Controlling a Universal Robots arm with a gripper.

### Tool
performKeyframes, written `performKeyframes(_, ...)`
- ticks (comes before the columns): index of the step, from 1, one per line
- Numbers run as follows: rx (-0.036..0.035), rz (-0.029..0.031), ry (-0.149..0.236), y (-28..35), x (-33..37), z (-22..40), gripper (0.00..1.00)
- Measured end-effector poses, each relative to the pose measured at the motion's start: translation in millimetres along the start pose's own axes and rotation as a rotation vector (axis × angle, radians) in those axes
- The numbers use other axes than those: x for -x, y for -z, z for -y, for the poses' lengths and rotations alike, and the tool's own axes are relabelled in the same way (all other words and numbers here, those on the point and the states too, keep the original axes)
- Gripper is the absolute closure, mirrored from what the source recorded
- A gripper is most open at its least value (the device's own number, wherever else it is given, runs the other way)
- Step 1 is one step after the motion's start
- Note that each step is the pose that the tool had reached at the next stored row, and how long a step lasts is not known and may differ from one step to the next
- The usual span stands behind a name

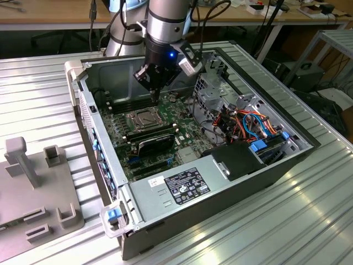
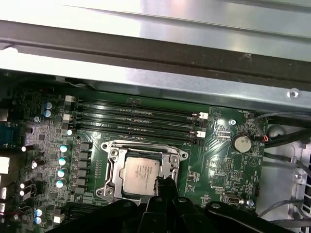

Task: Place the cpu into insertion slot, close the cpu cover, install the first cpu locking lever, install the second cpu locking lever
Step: 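Install the second cpu locking lever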

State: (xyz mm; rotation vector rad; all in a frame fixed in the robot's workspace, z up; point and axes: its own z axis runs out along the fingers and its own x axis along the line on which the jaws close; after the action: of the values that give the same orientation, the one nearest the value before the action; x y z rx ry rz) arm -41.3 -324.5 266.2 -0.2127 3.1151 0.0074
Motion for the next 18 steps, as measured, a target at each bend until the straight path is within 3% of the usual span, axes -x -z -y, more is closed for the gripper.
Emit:
performKeyframes(3,-0.0013,-0.0003,0.007,0.1,-0.4,2.5,0.89)
performKeyframes(10,-0.0084,-0.0013,0.014,0.1,-2.0,14.9,0.89)
performKeyframes(13,-0.0080,-0.0014,0.053,-0.1,-2.2,15.5,0.89)
performKeyframes(16,-0.0061,-0.0013,0.149,-0.3,-2.1,15.5,0.89)
performKeyframes(18,-0.0054,-0.0012,0.183,-0.3,-2.0,15.5,0.89)
